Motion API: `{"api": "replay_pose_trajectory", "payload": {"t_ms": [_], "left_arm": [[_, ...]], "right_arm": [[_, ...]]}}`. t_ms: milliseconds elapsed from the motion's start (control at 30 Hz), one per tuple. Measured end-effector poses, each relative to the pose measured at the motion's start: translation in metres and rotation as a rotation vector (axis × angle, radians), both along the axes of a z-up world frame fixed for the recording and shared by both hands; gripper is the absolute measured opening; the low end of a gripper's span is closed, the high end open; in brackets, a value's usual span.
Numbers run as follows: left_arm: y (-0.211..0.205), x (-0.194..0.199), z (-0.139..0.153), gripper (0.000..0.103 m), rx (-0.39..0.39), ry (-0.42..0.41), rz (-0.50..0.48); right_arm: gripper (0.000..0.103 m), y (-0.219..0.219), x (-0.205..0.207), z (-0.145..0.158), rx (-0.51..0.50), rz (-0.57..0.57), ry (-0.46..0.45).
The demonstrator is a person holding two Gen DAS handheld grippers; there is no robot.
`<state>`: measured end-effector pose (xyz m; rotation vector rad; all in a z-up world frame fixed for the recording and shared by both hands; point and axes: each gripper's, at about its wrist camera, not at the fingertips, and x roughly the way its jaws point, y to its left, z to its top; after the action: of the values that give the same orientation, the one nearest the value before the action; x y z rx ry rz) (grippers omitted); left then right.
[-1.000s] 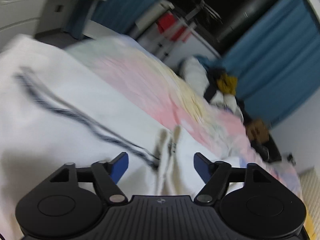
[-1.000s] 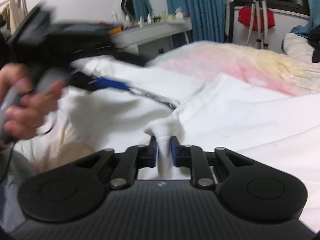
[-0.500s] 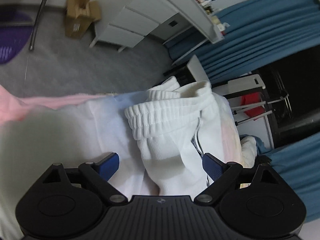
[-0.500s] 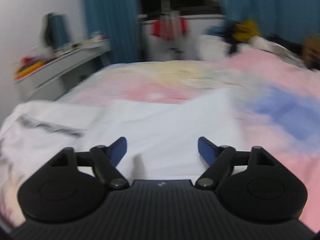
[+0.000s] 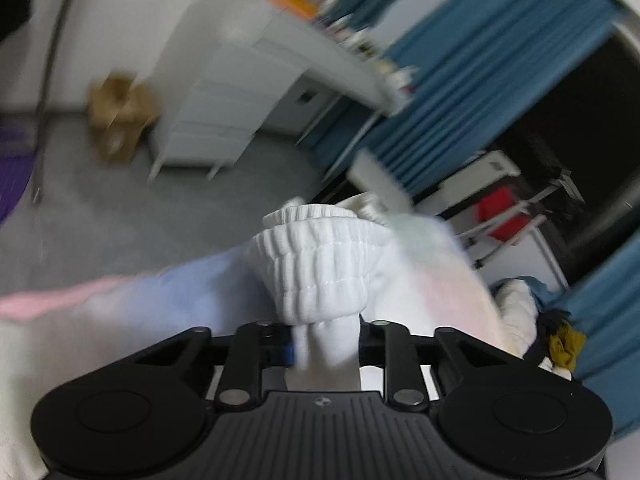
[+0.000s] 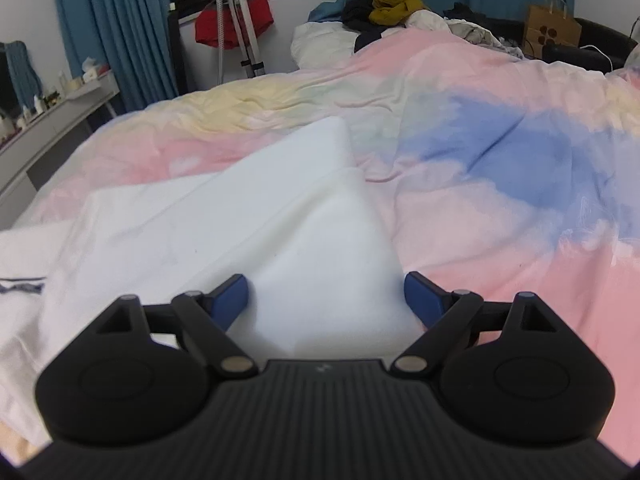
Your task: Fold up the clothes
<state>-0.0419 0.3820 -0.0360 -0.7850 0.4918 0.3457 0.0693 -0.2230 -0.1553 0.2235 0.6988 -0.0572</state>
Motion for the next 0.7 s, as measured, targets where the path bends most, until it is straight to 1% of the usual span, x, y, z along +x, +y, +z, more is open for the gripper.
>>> {"api": "replay_pose_trajectory", "payload": {"t_ms": [33,100,200,300,400,433,533,633,700], "left_arm": [[-0.014,0.002,0.013,0.021,0.036,-0.026,-0.017],[-0.048,0.002,0.048,0.021,0.101,-0.09,-0.059],[-0.115,0.011,0.095,0.021,0.187,-0.198,-0.13],[-0.195,0.024,0.13,0.021,0.267,-0.296,-0.205],[-0.276,0.039,0.147,0.021,0.306,-0.367,-0.293],[-0.305,0.043,0.148,0.021,0.325,-0.385,-0.326],[-0.388,0.056,0.131,0.022,0.401,-0.396,-0.447],[-0.465,0.065,0.086,0.022,0.518,-0.348,-0.597],[-0.506,0.07,0.043,0.021,0.579,-0.257,-0.712]], "right_arm": [[0.085,-0.002,-0.001,0.002,0.012,-0.007,0.002],[0.085,-0.008,-0.003,0.008,0.047,-0.03,0.004],[0.085,-0.019,-0.011,0.022,0.099,-0.069,-0.028],[0.085,-0.036,-0.018,0.035,0.139,-0.101,-0.068],[0.085,-0.062,-0.025,0.044,0.212,-0.152,-0.108],[0.085,-0.071,-0.028,0.047,0.236,-0.169,-0.121],[0.085,-0.104,-0.035,0.053,0.325,-0.23,-0.159],[0.087,-0.139,-0.038,0.05,0.452,-0.271,-0.182],[0.087,-0.156,-0.039,0.045,0.539,-0.266,-0.196]]}}
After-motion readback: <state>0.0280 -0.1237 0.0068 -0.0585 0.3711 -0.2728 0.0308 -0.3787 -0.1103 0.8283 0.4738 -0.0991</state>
